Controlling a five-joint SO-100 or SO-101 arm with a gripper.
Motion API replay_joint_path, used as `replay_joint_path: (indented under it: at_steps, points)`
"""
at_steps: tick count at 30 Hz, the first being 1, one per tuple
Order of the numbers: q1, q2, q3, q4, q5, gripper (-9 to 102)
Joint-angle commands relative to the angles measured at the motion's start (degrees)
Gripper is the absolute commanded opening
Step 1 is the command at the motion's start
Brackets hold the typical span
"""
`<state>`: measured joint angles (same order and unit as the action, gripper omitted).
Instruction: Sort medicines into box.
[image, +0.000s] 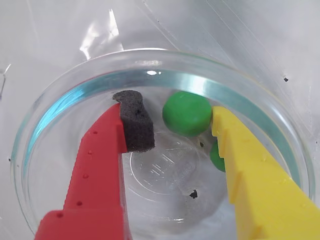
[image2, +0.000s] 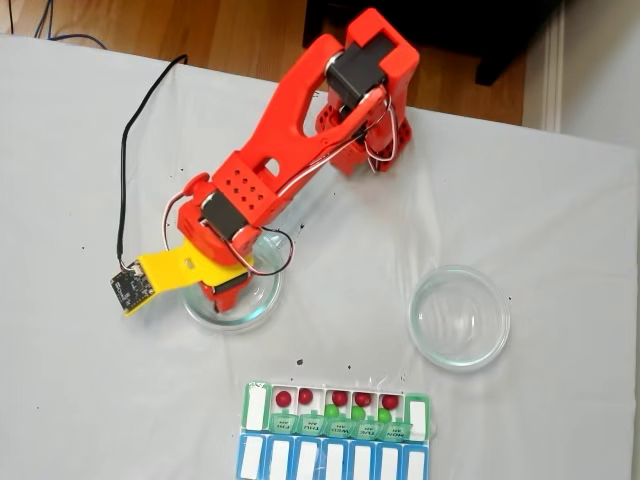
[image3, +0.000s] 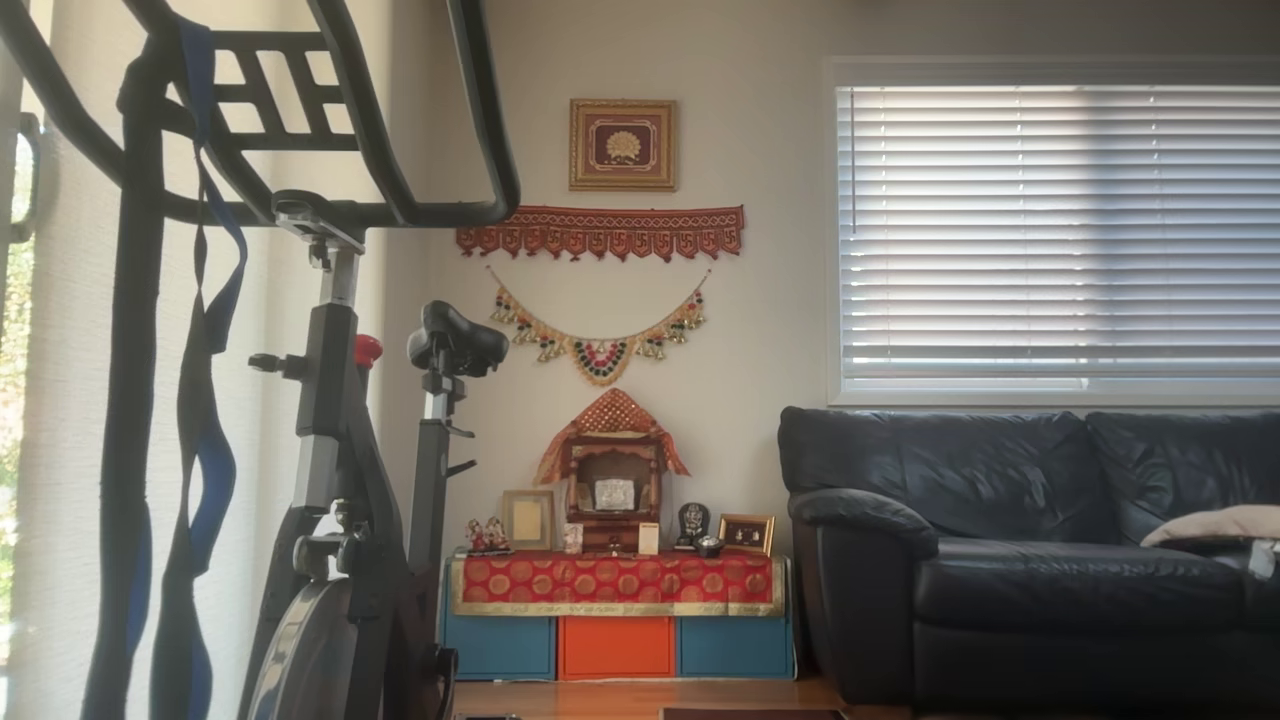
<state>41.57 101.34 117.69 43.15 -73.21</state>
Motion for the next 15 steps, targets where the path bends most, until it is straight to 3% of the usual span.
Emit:
replay_joint_path:
  at_steps: [1,15]
  points:
    - [1.8,1.8,-0.4,-2.1,-0.1,20]
    - [1.6,1.7,0.4,-2.5,-1.1,11]
